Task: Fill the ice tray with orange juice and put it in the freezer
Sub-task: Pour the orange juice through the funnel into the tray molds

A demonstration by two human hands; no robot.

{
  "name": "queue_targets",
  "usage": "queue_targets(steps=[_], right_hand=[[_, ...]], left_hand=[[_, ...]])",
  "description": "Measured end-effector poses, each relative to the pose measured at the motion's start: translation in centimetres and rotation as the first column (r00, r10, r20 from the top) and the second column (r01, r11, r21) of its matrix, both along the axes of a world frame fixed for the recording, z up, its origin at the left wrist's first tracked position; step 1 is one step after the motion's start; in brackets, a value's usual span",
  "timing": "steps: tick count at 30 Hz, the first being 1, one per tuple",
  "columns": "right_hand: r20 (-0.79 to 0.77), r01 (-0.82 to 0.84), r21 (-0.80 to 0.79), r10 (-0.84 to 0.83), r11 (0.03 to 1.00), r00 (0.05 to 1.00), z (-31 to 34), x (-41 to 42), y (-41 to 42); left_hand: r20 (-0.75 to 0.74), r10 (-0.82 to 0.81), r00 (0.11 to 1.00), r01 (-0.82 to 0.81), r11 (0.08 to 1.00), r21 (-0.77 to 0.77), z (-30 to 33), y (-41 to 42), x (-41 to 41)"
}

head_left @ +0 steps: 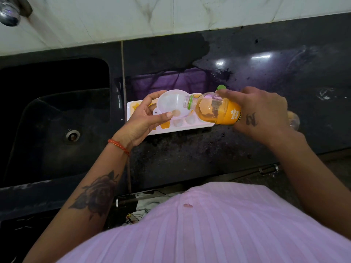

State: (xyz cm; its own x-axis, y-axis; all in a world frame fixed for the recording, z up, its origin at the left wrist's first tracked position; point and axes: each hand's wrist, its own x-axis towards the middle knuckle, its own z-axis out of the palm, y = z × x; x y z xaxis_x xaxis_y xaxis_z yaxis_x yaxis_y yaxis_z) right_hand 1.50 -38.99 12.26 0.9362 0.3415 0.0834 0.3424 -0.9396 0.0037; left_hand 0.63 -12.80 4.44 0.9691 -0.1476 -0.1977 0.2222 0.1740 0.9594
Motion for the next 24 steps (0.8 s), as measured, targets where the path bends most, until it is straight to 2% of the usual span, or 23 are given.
queue_targets(steps=[10, 24], right_hand=[[0.028, 0.002, -0.038, -0.001, 0.999, 1.0, 0.5, 0.28, 0.07], [-0.086, 0.023, 0.142, -0.011, 0.99, 0.996, 0.31, 0.2, -0.79]], left_hand=[[-0.025, 0.009, 1.0, -0.009, 1.0, -0.018, 0.21, -0.52, 0.28], [-0.008, -0.003, 1.0, 0.003, 1.0, -0.026, 0.58, -0.92, 0.66]])
